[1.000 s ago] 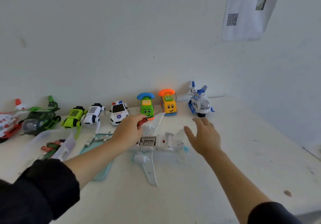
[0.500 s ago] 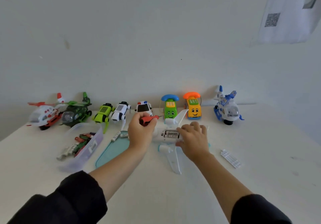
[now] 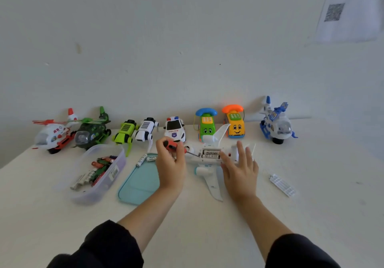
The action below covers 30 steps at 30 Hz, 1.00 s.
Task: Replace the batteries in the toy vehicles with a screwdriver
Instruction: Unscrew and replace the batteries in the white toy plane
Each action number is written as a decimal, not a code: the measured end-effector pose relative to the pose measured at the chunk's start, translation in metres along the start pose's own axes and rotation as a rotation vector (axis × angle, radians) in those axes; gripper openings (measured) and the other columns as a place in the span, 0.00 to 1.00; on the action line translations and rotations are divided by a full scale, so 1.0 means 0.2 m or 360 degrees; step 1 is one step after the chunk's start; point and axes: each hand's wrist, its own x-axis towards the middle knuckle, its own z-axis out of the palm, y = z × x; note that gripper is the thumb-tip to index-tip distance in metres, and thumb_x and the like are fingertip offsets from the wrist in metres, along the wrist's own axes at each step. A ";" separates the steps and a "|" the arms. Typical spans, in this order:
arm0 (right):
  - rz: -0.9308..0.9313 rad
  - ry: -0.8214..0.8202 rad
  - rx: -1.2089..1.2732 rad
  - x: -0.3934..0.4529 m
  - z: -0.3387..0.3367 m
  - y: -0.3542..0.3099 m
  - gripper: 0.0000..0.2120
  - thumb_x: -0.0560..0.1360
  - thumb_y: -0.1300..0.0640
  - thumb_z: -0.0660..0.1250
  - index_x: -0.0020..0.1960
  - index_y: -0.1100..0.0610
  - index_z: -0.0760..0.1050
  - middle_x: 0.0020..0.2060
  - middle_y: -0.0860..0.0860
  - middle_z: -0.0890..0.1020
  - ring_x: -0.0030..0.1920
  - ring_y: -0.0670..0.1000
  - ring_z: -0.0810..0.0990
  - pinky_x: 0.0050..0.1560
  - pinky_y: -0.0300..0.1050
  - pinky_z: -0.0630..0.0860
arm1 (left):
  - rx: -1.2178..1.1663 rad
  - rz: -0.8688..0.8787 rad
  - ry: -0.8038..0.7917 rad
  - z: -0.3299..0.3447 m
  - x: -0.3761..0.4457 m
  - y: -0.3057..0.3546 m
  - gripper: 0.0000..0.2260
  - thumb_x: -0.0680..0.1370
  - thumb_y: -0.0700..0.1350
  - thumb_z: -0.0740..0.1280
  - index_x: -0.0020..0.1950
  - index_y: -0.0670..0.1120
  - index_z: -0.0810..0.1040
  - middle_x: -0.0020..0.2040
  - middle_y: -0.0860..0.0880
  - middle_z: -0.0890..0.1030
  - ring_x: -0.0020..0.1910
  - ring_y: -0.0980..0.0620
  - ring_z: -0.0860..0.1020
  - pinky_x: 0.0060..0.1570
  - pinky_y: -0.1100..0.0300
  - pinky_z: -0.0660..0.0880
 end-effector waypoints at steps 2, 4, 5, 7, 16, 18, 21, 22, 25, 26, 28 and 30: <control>-0.0041 0.0002 -0.0049 -0.01 0.00 0.00 0.14 0.73 0.53 0.58 0.59 0.47 0.70 0.68 0.58 0.67 0.64 0.71 0.70 0.52 0.69 0.71 | -0.0002 0.0023 0.0009 0.01 0.01 0.00 0.06 0.78 0.43 0.64 0.52 0.46 0.67 0.43 0.49 0.79 0.42 0.49 0.81 0.39 0.41 0.79; -0.0092 0.0013 -0.0116 0.00 0.01 -0.01 0.14 0.74 0.53 0.60 0.59 0.47 0.70 0.68 0.56 0.68 0.65 0.70 0.69 0.54 0.73 0.67 | 0.0025 0.0072 -0.0015 0.02 0.02 -0.01 0.07 0.78 0.42 0.64 0.52 0.46 0.67 0.42 0.52 0.78 0.41 0.48 0.81 0.38 0.41 0.79; -0.0110 0.0019 -0.0136 0.00 0.01 0.00 0.15 0.73 0.54 0.63 0.59 0.48 0.70 0.68 0.55 0.70 0.66 0.69 0.69 0.54 0.74 0.66 | 0.0047 0.0111 -0.0037 0.03 0.02 -0.01 0.07 0.78 0.42 0.64 0.52 0.47 0.67 0.42 0.52 0.78 0.41 0.47 0.81 0.38 0.42 0.79; -0.0120 0.0023 -0.0123 0.00 0.02 0.00 0.22 0.69 0.60 0.73 0.59 0.50 0.70 0.65 0.55 0.75 0.65 0.68 0.70 0.54 0.74 0.67 | 0.0101 0.0224 -0.0077 0.04 0.01 -0.02 0.07 0.78 0.41 0.65 0.51 0.47 0.67 0.41 0.52 0.76 0.40 0.47 0.80 0.38 0.50 0.80; -0.0120 0.0002 -0.0051 0.00 0.02 0.00 0.30 0.61 0.66 0.80 0.57 0.52 0.70 0.54 0.56 0.81 0.61 0.70 0.74 0.50 0.74 0.70 | 0.0215 0.0028 -0.0003 0.09 0.12 -0.02 0.04 0.78 0.40 0.64 0.49 0.43 0.69 0.37 0.49 0.78 0.33 0.47 0.78 0.37 0.55 0.76; -0.0119 -0.0008 -0.0050 0.00 0.02 0.00 0.31 0.60 0.66 0.80 0.57 0.52 0.70 0.54 0.56 0.82 0.60 0.70 0.74 0.50 0.75 0.70 | -0.0017 -0.0471 0.0108 0.07 0.18 -0.06 0.04 0.79 0.41 0.62 0.50 0.41 0.68 0.40 0.43 0.80 0.28 0.50 0.77 0.31 0.55 0.78; -0.0097 -0.0006 -0.0036 0.00 0.02 0.00 0.31 0.60 0.67 0.80 0.56 0.51 0.70 0.54 0.57 0.82 0.60 0.71 0.74 0.50 0.75 0.69 | -0.0350 -0.1078 0.0321 0.03 0.22 -0.12 0.05 0.79 0.39 0.61 0.53 0.39 0.69 0.39 0.41 0.77 0.25 0.51 0.73 0.20 0.64 0.73; -0.0093 -0.0006 -0.0043 0.01 0.02 0.00 0.32 0.59 0.67 0.80 0.56 0.51 0.70 0.54 0.57 0.81 0.60 0.71 0.74 0.50 0.75 0.69 | -0.0457 -0.1237 0.0361 0.02 0.22 -0.14 0.05 0.79 0.39 0.61 0.53 0.39 0.69 0.38 0.41 0.76 0.26 0.51 0.73 0.19 0.65 0.72; -0.0096 -0.0021 -0.0079 0.00 0.02 0.00 0.33 0.59 0.66 0.80 0.58 0.51 0.70 0.54 0.57 0.81 0.61 0.70 0.74 0.51 0.75 0.69 | -0.0768 -0.1592 0.0383 0.01 0.22 -0.18 0.06 0.79 0.38 0.63 0.53 0.38 0.70 0.36 0.42 0.75 0.28 0.50 0.73 0.18 0.66 0.72; -0.0094 -0.0034 -0.0094 0.00 0.02 -0.01 0.34 0.59 0.66 0.80 0.59 0.50 0.70 0.55 0.57 0.80 0.61 0.70 0.73 0.51 0.75 0.69 | -0.0817 -0.1665 0.0373 0.01 0.22 -0.18 0.06 0.79 0.38 0.63 0.53 0.38 0.70 0.36 0.42 0.75 0.29 0.50 0.73 0.18 0.66 0.72; -0.0098 -0.0060 -0.0133 0.00 0.02 -0.01 0.37 0.58 0.67 0.80 0.60 0.48 0.70 0.56 0.57 0.79 0.62 0.70 0.72 0.51 0.75 0.68 | -0.0859 -0.1711 0.0386 0.00 0.22 -0.19 0.06 0.79 0.39 0.64 0.52 0.38 0.71 0.37 0.42 0.75 0.30 0.50 0.73 0.18 0.66 0.72; -0.0116 -0.0070 -0.0153 -0.01 0.03 0.00 0.37 0.56 0.69 0.79 0.59 0.47 0.70 0.58 0.57 0.76 0.63 0.71 0.71 0.52 0.75 0.68 | -0.0825 -0.1603 0.0471 0.00 0.22 -0.15 0.06 0.78 0.39 0.63 0.53 0.39 0.71 0.39 0.42 0.75 0.30 0.51 0.73 0.20 0.66 0.73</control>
